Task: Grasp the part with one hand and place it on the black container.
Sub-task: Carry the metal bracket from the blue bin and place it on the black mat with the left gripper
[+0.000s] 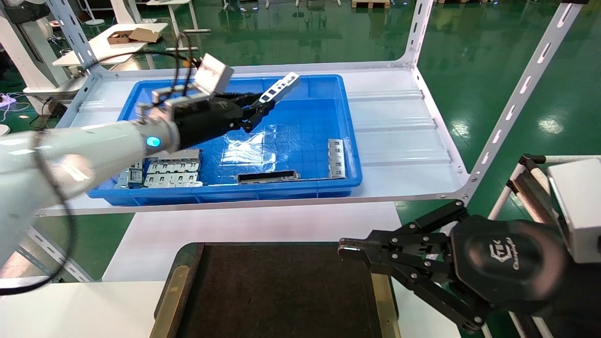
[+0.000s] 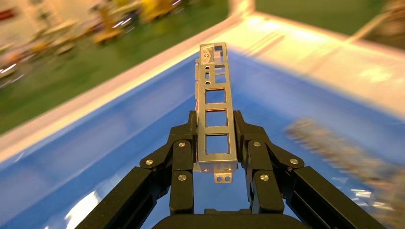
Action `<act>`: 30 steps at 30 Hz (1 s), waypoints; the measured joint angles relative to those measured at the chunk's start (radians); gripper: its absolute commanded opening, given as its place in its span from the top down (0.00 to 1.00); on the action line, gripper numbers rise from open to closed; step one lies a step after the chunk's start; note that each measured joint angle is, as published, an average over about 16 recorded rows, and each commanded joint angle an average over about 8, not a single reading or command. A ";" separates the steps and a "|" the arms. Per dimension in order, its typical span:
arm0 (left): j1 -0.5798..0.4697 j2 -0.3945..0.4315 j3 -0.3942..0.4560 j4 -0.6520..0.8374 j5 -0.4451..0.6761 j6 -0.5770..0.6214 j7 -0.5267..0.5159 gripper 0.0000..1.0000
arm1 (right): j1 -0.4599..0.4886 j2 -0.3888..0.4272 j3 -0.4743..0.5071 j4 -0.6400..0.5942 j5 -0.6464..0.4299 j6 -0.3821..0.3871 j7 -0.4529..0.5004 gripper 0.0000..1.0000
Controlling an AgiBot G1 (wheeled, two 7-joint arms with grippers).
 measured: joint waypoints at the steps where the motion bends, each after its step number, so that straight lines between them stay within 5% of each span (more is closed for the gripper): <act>1: -0.002 -0.014 -0.002 -0.004 -0.006 0.041 0.002 1.00 | 0.000 0.000 0.000 0.000 0.000 0.000 0.000 1.00; 9: 0.006 -0.126 -0.018 -0.037 -0.051 0.364 -0.011 1.00 | 0.000 0.000 -0.001 0.000 0.000 0.000 0.000 1.00; 16: 0.071 -0.200 -0.024 -0.101 -0.084 0.532 -0.074 1.00 | 0.000 0.000 -0.001 0.000 0.001 0.000 -0.001 1.00; 23: 0.231 -0.262 -0.023 -0.262 -0.135 0.617 -0.163 1.00 | 0.000 0.001 -0.002 0.000 0.001 0.001 -0.001 1.00; 30: 0.453 -0.298 -0.015 -0.454 -0.180 0.571 -0.252 1.00 | 0.000 0.001 -0.002 0.000 0.001 0.001 -0.001 1.00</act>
